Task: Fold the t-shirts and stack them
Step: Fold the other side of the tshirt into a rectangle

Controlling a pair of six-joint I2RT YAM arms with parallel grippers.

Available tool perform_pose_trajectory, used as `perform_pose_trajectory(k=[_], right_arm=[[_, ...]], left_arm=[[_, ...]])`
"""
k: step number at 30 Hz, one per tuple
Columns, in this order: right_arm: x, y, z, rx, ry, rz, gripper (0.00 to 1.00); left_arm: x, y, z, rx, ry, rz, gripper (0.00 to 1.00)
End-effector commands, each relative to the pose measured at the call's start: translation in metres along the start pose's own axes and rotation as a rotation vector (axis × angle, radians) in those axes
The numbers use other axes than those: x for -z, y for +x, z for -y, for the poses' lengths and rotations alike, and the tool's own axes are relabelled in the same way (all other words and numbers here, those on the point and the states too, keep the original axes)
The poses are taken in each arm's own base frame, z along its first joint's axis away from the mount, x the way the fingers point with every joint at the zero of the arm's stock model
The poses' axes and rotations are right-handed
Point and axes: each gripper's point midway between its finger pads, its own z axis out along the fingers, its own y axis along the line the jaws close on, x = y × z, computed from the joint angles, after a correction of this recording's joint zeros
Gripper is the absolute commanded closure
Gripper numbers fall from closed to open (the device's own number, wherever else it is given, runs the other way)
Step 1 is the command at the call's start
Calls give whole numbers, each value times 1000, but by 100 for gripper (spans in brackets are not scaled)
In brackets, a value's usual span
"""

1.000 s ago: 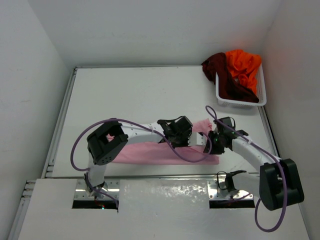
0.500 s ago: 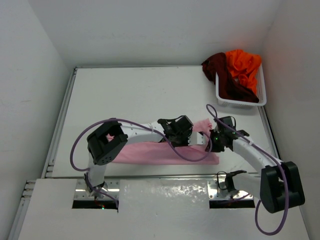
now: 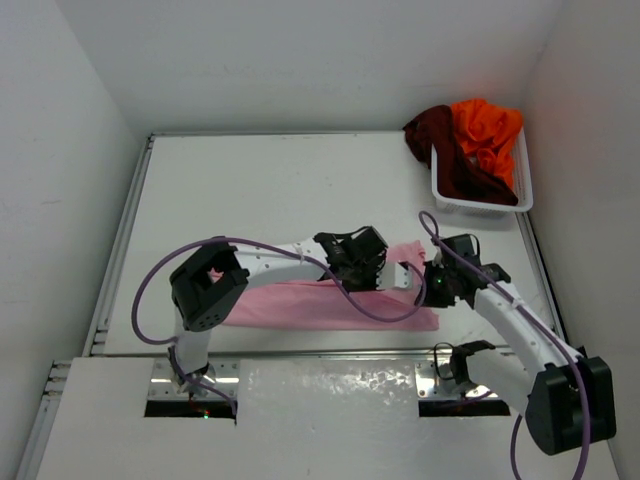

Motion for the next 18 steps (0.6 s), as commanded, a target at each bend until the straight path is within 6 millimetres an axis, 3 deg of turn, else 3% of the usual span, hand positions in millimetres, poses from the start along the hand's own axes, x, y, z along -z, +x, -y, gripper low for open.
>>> perform_pose_trajectory(k=[1, 4, 6, 7, 8, 10, 11, 16, 17, 18], right_arm=[[-5, 23, 5, -16, -1, -74, 100], [-14, 29, 6, -20, -5, -95, 96], [-18, 25, 4, -24, -20, -88, 92], [-19, 22, 3, -26, -16, -85, 81], [-19, 19, 5, -19, 0, -81, 73], [-14, 8, 12, 11, 54, -69, 62], [-11, 2, 13, 19, 69, -56, 61], [15, -47, 9, 43, 114, 88, 69], [22, -63, 6, 46, 120, 133, 71], [25, -75, 2, 39, 113, 172, 72]], left_arm=[[13, -6, 16, -38, 80, 47, 100], [6, 3, 23, -41, 94, 42, 100], [2, 7, 24, -45, 92, 38, 93], [1, 7, 24, -51, 93, 37, 86], [1, 7, 24, -53, 93, 37, 59], [4, 9, 21, -52, 80, 24, 44], [6, 9, 19, -54, 75, 19, 34], [43, -11, -3, -3, 31, 37, 24], [50, -13, -6, 12, 39, 47, 3], [65, -18, -8, 16, 50, 53, 0]])
